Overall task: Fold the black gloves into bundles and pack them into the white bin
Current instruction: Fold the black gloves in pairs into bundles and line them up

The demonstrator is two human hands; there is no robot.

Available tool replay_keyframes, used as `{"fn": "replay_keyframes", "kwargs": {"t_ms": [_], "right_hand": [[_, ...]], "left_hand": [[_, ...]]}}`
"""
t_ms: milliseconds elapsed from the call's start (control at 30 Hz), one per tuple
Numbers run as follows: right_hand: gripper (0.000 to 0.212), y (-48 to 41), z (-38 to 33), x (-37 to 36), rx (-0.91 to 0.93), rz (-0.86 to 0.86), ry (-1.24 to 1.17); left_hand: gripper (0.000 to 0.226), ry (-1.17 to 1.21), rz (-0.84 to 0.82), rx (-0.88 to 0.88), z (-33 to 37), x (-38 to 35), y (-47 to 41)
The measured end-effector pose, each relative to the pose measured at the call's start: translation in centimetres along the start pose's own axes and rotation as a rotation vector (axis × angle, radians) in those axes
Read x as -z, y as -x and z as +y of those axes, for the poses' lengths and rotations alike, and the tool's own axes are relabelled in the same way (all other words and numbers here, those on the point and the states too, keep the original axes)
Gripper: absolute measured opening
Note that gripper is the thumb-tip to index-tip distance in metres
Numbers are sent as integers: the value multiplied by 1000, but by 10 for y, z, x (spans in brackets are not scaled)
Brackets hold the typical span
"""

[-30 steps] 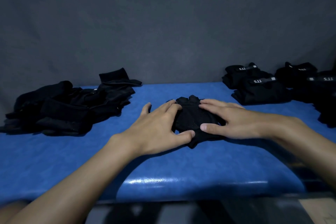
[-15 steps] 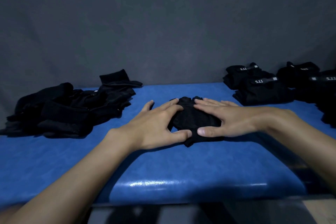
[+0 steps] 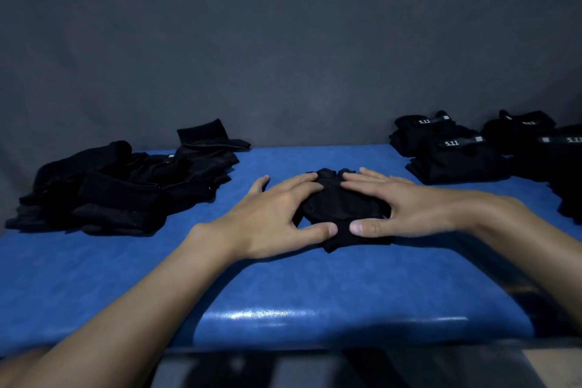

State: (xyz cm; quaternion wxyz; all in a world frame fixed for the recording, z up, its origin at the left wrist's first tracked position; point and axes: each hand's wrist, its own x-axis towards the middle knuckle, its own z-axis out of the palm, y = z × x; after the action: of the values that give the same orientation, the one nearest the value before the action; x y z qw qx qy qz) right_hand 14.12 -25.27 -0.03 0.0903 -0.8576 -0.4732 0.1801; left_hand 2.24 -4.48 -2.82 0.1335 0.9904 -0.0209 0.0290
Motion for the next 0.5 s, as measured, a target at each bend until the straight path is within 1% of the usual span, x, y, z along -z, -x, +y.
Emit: {"fn": "replay_keyframes", "kwargs": {"t_ms": [100,233,333,433,500], "right_hand": [[100,3,-5,6,28,100,-96],[79,0,-18,15,103,250,-186],[57,-14,-29,17,145,289,-242],[47,-37,-44,17,162,311,-231],[43,-56,-57,18,167,317,-193]], "left_hand": [[87,42,63,-1,-3,6,1],[80,44,192,33,-21,28,9],[77,7,302,103,-44,46,20],[69,-90,338,183,-67,59,30],[56,-158,361,242,-80,66,34]]}}
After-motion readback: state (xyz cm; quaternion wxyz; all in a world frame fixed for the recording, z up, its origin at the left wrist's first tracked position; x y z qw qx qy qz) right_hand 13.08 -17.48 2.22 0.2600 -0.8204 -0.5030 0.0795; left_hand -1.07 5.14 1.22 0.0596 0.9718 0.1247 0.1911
